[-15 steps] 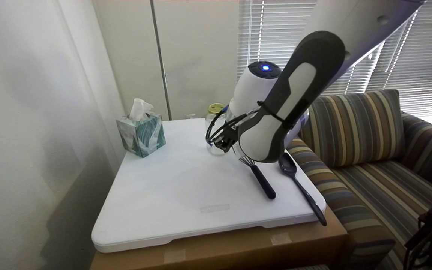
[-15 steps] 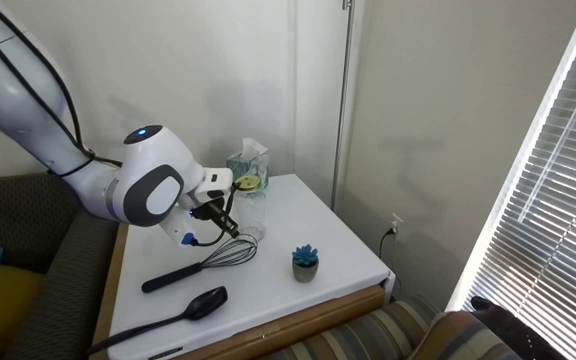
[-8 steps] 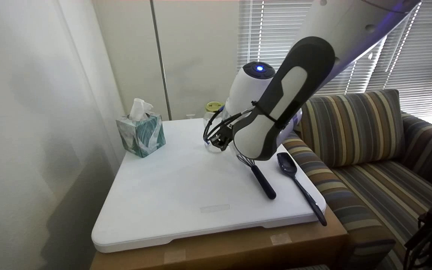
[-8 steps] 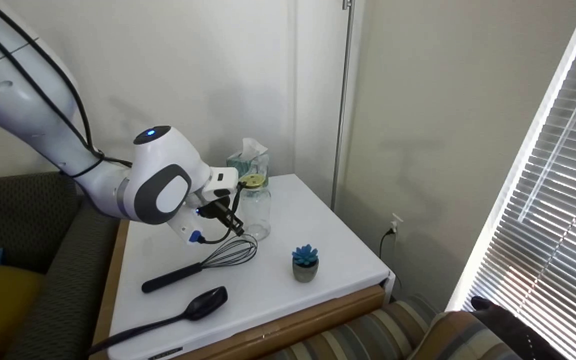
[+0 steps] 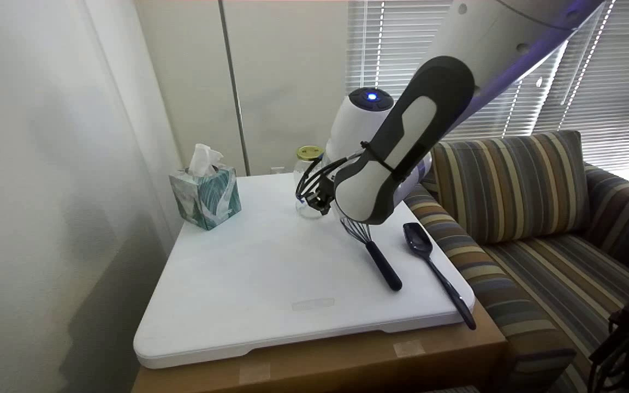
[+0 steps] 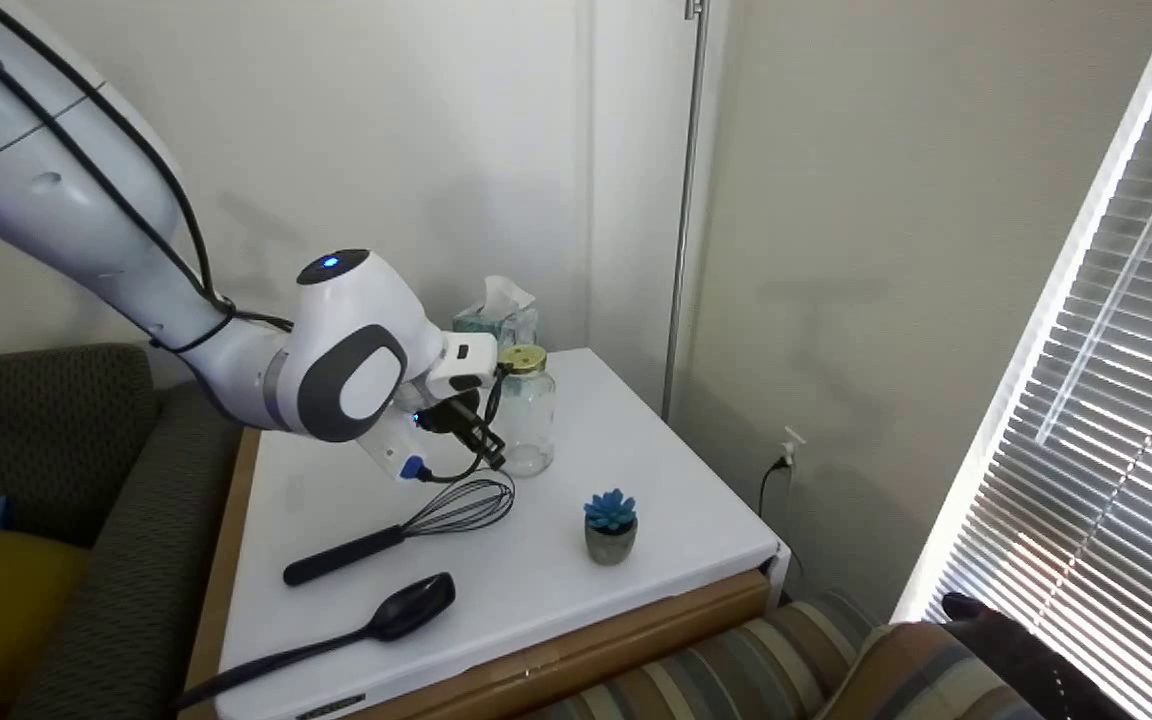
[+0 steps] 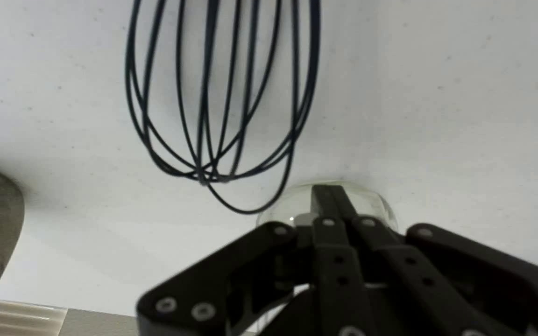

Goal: Move the glass bottle forward

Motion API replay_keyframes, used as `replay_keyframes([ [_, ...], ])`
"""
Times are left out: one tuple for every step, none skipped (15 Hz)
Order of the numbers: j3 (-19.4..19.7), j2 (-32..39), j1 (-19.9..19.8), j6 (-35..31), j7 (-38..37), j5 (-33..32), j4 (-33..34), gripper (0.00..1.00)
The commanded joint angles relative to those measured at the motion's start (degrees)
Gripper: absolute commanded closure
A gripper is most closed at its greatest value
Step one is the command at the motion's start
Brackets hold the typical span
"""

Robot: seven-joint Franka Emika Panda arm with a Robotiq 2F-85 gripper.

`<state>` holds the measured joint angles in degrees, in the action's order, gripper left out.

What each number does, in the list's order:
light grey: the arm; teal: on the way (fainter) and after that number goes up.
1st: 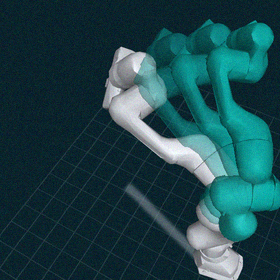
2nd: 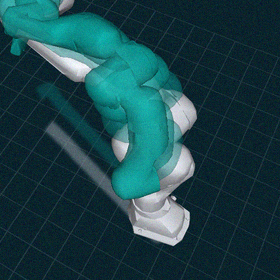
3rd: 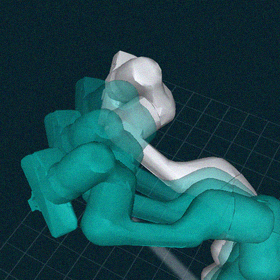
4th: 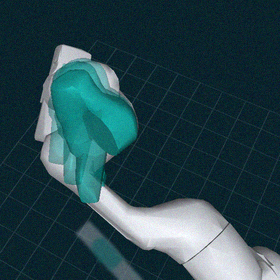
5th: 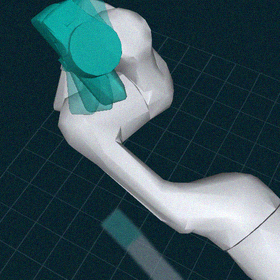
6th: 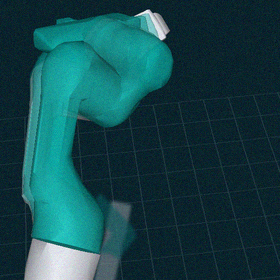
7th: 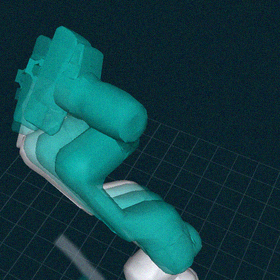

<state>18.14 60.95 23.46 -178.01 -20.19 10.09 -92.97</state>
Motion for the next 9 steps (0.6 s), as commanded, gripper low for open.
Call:
replay_keyframes([
  [-0.9, 1.5, -2.1, 2.6, 0.4, -0.8, 3.4, 1.0],
  [-1.0, 1.7, -2.3, 2.8, 0.3, -0.8, 3.7, 1.0],
  [-1.0, 1.9, -2.4, 3.0, 0.3, -0.9, 4.2, 1.0],
  [-1.0, 2.1, -2.6, 3.2, 0.2, -0.9, 4.8, 1.0],
  [-1.0, 2.4, -2.7, 3.2, 0.2, -0.9, 5.2, 1.0],
  [-1.0, 2.5, -2.9, 3.3, 0.2, -0.9, 5.4, 1.0],
  [-1.1, 2.6, -3.0, 3.5, 0.2, -1.0, 5.7, 1.0],
  [-1.1, 2.7, -3.1, 3.7, 0.2, -1.0, 6.0, 1.0],
  [-1.1, 2.7, -3.1, 3.6, 0.1, -1.0, 5.9, 1.0],
])
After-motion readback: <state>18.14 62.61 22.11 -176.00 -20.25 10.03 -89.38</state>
